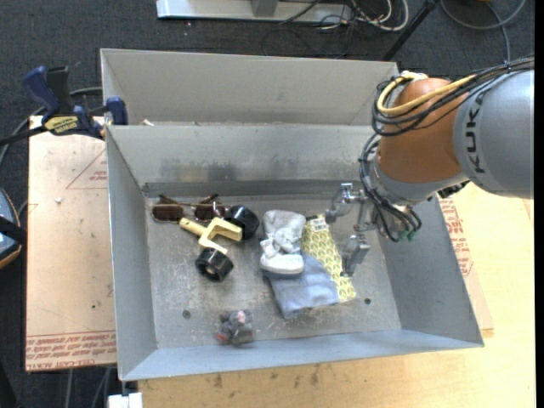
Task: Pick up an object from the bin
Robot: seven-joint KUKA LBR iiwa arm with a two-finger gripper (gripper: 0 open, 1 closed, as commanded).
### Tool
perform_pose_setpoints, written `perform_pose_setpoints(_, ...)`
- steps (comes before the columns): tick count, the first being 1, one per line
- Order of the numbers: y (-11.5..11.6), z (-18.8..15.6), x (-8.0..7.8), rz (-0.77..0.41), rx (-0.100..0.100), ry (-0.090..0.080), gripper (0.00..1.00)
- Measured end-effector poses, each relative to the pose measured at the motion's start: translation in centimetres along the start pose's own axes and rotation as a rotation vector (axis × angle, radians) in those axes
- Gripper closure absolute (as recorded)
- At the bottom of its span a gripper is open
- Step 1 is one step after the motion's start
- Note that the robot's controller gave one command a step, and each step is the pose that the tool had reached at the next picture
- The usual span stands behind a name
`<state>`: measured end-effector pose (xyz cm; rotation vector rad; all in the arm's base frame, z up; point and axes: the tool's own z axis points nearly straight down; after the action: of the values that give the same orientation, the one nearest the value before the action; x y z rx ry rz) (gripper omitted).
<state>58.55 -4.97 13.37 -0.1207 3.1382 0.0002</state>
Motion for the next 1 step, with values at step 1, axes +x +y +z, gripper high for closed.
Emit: perform_pose_setpoints(1,2.14,0.62,1.48,-0.13,-0.002,0.0,0.0)
